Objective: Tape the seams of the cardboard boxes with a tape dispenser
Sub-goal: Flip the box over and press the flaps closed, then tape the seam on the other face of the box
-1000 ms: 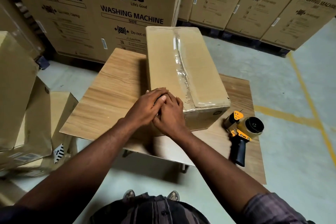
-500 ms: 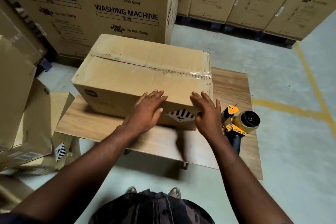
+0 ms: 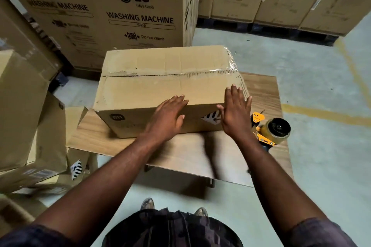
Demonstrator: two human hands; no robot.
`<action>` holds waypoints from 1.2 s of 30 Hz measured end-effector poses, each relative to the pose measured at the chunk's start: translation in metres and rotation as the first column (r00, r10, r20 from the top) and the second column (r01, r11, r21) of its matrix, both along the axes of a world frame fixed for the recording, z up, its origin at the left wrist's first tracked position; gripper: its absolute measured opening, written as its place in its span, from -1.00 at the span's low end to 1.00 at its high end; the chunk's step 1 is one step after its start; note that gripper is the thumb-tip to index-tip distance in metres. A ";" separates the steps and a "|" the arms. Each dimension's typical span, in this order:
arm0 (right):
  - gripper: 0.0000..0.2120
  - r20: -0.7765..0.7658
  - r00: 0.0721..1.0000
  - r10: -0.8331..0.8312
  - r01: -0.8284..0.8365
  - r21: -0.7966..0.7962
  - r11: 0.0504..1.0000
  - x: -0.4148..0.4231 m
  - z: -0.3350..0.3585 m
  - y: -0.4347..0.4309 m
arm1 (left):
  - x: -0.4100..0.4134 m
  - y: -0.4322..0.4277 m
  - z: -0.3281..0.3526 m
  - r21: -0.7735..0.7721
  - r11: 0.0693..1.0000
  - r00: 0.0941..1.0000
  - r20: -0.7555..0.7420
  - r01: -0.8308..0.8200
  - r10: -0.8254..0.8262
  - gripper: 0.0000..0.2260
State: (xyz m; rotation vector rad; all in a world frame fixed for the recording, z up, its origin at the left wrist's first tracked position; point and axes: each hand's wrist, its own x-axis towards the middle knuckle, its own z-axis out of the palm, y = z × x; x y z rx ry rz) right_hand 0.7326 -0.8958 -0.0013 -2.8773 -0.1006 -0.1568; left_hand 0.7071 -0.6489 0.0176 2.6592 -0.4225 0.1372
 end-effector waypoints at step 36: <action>-0.26 -0.128 0.986 0.103 -0.128 -0.209 0.970 -0.043 0.022 0.228 | 0.020 0.139 0.014 0.024 0.997 0.993 -0.088 -0.071 0.073 -0.61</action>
